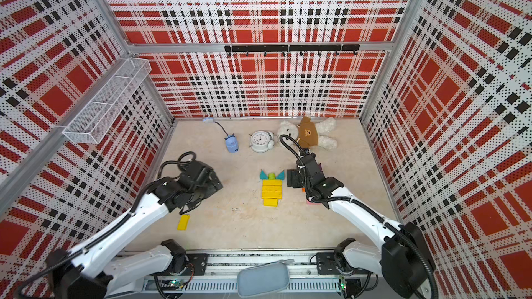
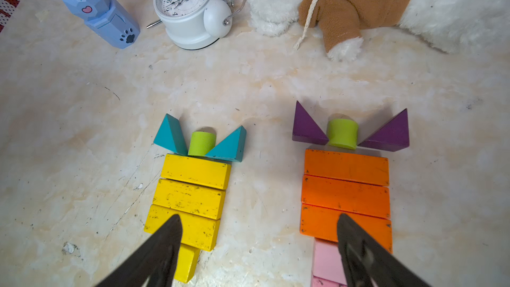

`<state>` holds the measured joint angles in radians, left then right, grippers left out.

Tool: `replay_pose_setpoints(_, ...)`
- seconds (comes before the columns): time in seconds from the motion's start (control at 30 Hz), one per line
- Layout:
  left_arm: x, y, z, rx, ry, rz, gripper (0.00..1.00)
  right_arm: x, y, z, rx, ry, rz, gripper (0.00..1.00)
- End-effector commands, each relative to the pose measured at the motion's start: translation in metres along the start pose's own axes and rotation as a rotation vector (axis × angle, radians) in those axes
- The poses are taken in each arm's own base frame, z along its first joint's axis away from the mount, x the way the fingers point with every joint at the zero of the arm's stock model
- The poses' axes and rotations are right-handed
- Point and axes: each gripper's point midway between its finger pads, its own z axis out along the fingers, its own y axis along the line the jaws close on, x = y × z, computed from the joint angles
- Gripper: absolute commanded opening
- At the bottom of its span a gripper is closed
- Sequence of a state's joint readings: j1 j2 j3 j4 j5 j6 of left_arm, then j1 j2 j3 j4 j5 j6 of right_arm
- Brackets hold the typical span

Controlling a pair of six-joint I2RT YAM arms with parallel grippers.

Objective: Assemble a carrot with building blocks
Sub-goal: Assemble the building block at the center of the board, then pick up the building block from the center of the board.

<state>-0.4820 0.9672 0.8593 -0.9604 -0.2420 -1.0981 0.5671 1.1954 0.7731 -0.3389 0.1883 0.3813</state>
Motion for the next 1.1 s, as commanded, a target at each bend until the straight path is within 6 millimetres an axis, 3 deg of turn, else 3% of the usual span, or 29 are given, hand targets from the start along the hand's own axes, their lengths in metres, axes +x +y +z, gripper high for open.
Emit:
replay_pose_setpoints(0.0, -0.017, 0.025, 0.0, 0.008, -0.021, -0.126, 0.97, -0.009, 0.002, -0.003, -0.015, -0.043, -0.005, 0.89)
replay_pose_setpoints(0.2, -0.024, 0.084, 0.011, -0.199, 0.034, -0.398, 0.92, -0.009, 0.002, -0.001, -0.013, -0.038, -0.004, 0.89)
replay_pose_setpoints(0.3, -0.009, 0.116, 0.008, -0.389, 0.064, -0.546, 0.91, -0.008, 0.002, -0.001, -0.011, -0.036, -0.005, 0.89)
replay_pose_setpoints(0.47, 0.015, 0.145, 0.007, -0.572, 0.104, -0.633, 0.97, -0.009, 0.002, -0.002, -0.009, -0.038, -0.005, 0.89)
replay_pose_setpoints(0.67, 0.03, 0.146, 0.031, -0.542, 0.145, -0.681, 0.98, -0.011, 0.002, -0.006, -0.015, -0.052, -0.003, 0.89)
replay_pose_setpoints(0.93, 0.032, 0.147, 0.062, -0.429, 0.144, -0.746, 0.94, -0.011, 0.002, -0.006, -0.018, -0.052, -0.008, 0.89)
replay_pose_setpoints(1.07, 0.029, 0.153, 0.068, -0.437, 0.14, -0.729, 0.94, -0.011, 0.003, -0.005, -0.018, -0.049, -0.009, 0.89)
